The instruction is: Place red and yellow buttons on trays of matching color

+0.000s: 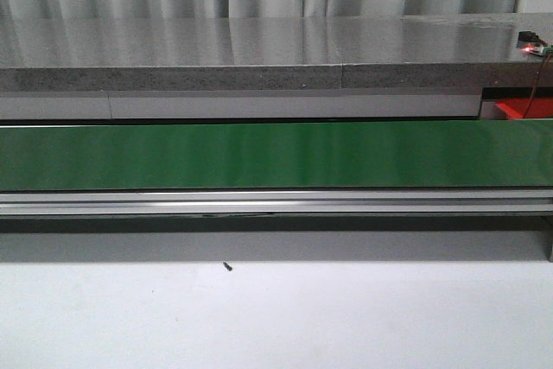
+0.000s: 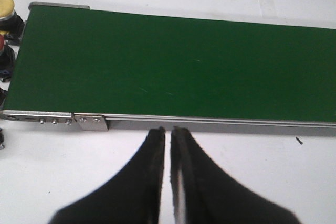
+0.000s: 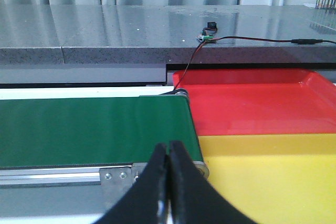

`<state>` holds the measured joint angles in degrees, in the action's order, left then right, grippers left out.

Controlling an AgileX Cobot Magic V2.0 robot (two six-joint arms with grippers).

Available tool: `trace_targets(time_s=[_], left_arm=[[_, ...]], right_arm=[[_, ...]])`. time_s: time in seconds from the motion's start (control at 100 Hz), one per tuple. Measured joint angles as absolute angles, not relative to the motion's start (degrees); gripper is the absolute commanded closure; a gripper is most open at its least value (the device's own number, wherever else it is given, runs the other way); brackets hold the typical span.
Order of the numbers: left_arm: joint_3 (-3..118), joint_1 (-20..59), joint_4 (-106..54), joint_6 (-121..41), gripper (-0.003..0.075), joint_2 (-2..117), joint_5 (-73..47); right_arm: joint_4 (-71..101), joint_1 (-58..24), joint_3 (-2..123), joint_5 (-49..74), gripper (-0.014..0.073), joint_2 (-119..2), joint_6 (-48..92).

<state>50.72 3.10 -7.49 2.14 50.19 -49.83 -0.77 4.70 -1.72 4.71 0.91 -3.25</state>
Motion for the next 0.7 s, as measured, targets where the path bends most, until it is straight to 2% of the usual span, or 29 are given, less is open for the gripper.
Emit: trace_targets(time_s=[0.13,0.2,0.24,0.49,0.7], left_arm=[[50.72,3.1,-7.49,2.14,0.016,50.22,-51.25],[50.72,3.1,-7.49,2.14,0.0058,50.22,-51.52],[50.72,3.1,-7.49,2.14,0.0045,50.22,-51.64],[50.72,2.15,-6.25,4.88,0.008,50.22,-56.91],[50.8,-6.83,-4.88,5.95,0.008,50.81,-57.25]], right_arm=[[-0.77,4.7,-1.72,4.71,0.0661,0.91,-3.25],[-0.77,4.7,-1.72,4.71,0.0661,0.91,-3.25],[-0.77,4.7,-1.72,4.71,0.0661,0.91,-3.25],[-0.77,4.7,-1.72,4.71,0.0661,0.91,-3.25],[-0.77,4.7,-1.72,4.71,0.0661,0.91,-3.25]])
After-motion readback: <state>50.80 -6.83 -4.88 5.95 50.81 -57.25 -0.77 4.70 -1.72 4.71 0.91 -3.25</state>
